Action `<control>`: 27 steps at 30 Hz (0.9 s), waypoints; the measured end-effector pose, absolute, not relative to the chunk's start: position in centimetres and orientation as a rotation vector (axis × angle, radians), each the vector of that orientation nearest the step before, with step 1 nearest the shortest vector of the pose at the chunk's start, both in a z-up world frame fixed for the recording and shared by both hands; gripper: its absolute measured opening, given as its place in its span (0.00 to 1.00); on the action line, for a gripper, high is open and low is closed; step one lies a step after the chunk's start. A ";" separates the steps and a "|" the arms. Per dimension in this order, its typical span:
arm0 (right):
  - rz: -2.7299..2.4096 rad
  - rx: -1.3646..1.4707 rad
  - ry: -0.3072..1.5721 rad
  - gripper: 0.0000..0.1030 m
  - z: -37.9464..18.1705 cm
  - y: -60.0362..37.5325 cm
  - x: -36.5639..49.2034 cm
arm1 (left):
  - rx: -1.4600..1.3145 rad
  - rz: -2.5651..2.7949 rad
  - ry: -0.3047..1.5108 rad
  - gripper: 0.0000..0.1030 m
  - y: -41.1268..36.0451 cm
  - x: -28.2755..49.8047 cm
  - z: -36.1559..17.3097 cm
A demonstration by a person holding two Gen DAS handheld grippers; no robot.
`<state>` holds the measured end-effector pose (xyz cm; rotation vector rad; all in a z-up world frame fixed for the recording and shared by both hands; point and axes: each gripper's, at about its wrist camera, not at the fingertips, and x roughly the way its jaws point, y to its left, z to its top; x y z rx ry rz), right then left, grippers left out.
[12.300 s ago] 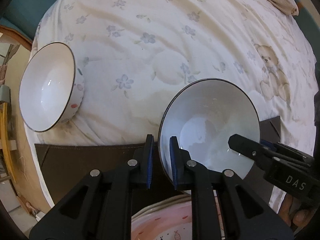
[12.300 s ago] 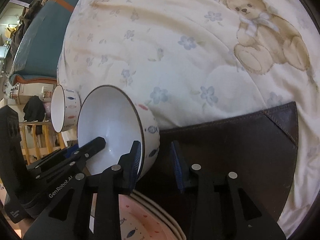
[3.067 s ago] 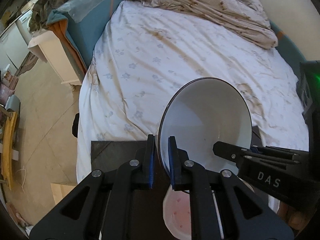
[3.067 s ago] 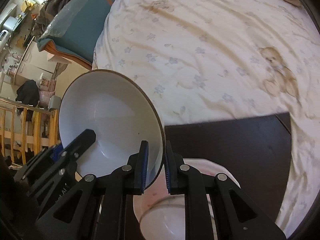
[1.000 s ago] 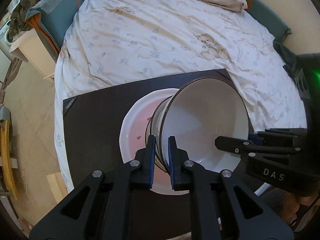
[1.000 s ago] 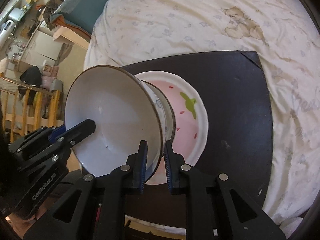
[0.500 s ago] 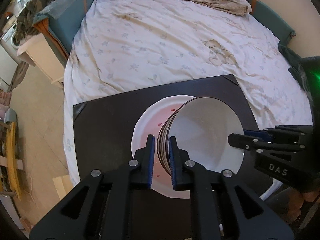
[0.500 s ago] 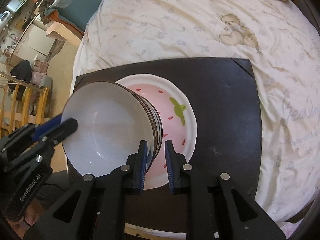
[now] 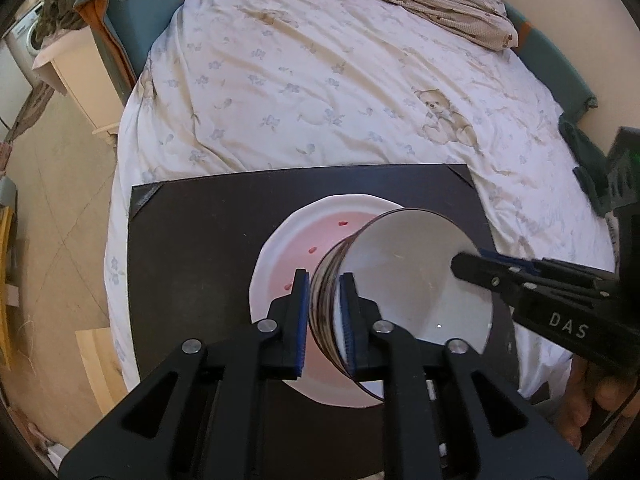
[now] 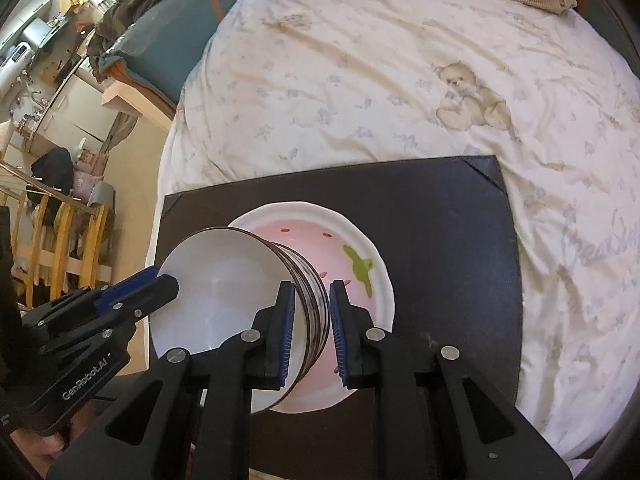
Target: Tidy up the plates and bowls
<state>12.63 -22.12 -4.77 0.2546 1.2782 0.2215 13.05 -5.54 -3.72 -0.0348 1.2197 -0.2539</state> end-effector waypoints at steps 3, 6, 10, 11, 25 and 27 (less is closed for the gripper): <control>0.234 0.288 1.340 0.20 -6.2 -22.2 13.1 | -0.019 -0.241 1.222 0.14 -5.5 13.1 -4.0; 0.253 0.331 1.345 0.21 -6.6 -22.3 13.2 | -0.025 -0.246 1.220 0.14 -5.3 13.1 -4.1; 0.255 0.284 1.299 0.20 -5.3 -22.0 12.7 | -0.016 -0.246 1.217 0.14 -5.3 13.1 -4.2; 0.248 0.276 1.309 0.20 -5.5 -22.0 12.7 | -0.016 -0.245 1.217 0.14 -5.2 13.0 -4.1; 0.226 0.282 1.200 0.21 -2.9 -23.2 11.0 | 0.011 -0.158 1.015 0.55 -3.2 10.3 -0.9; 0.222 0.293 1.187 0.21 -2.7 -23.5 10.6 | 0.025 -0.145 0.991 0.55 -3.0 9.7 -0.7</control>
